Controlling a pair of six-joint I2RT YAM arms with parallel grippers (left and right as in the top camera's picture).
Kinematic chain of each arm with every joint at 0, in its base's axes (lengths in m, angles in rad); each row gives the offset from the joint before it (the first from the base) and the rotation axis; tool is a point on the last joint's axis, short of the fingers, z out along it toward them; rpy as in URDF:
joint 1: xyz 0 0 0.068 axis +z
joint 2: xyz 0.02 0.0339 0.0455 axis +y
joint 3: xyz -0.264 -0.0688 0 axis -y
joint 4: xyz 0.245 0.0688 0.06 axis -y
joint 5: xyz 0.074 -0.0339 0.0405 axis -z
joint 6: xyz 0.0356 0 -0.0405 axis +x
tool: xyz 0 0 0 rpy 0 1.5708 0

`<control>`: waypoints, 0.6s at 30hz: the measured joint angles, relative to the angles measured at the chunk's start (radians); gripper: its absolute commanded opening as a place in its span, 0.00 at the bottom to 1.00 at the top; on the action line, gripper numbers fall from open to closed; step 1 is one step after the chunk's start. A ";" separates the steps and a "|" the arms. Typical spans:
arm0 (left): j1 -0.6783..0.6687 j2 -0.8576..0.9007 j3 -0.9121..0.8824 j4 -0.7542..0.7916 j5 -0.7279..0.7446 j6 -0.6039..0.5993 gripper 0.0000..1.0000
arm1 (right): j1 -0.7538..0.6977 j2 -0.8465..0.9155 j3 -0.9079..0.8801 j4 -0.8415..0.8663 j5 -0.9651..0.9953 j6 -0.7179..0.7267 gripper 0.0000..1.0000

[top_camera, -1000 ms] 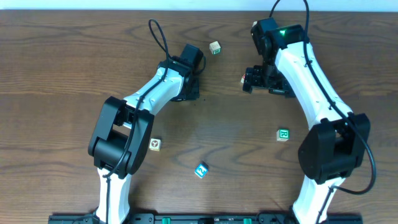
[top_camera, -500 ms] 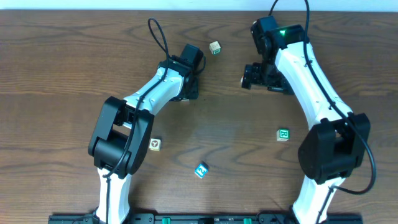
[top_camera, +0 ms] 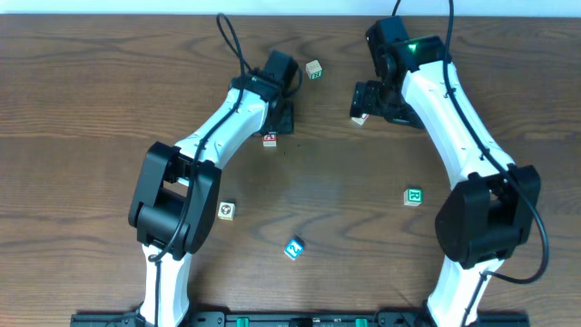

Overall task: Spell out Ai2
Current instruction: 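Set red A block down and open left gripper, lifting away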

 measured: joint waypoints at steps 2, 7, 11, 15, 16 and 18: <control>0.000 0.000 0.040 -0.028 0.002 0.002 0.66 | 0.000 0.000 0.000 0.026 0.000 0.000 0.99; 0.000 0.000 0.160 -0.110 0.005 0.021 0.71 | 0.000 0.000 0.000 0.095 0.001 0.008 0.99; 0.000 -0.001 0.242 -0.185 0.004 0.043 0.82 | 0.000 0.000 0.000 0.112 0.001 0.064 0.99; 0.000 -0.014 0.313 -0.267 0.002 0.081 0.95 | 0.000 0.002 0.000 0.114 0.001 0.161 0.99; 0.000 -0.022 0.332 -0.291 -0.002 0.080 0.95 | 0.000 0.006 0.000 0.116 0.000 0.187 0.99; 0.000 -0.043 0.361 -0.326 -0.011 0.084 0.95 | 0.000 0.018 0.000 0.135 -0.009 0.222 0.99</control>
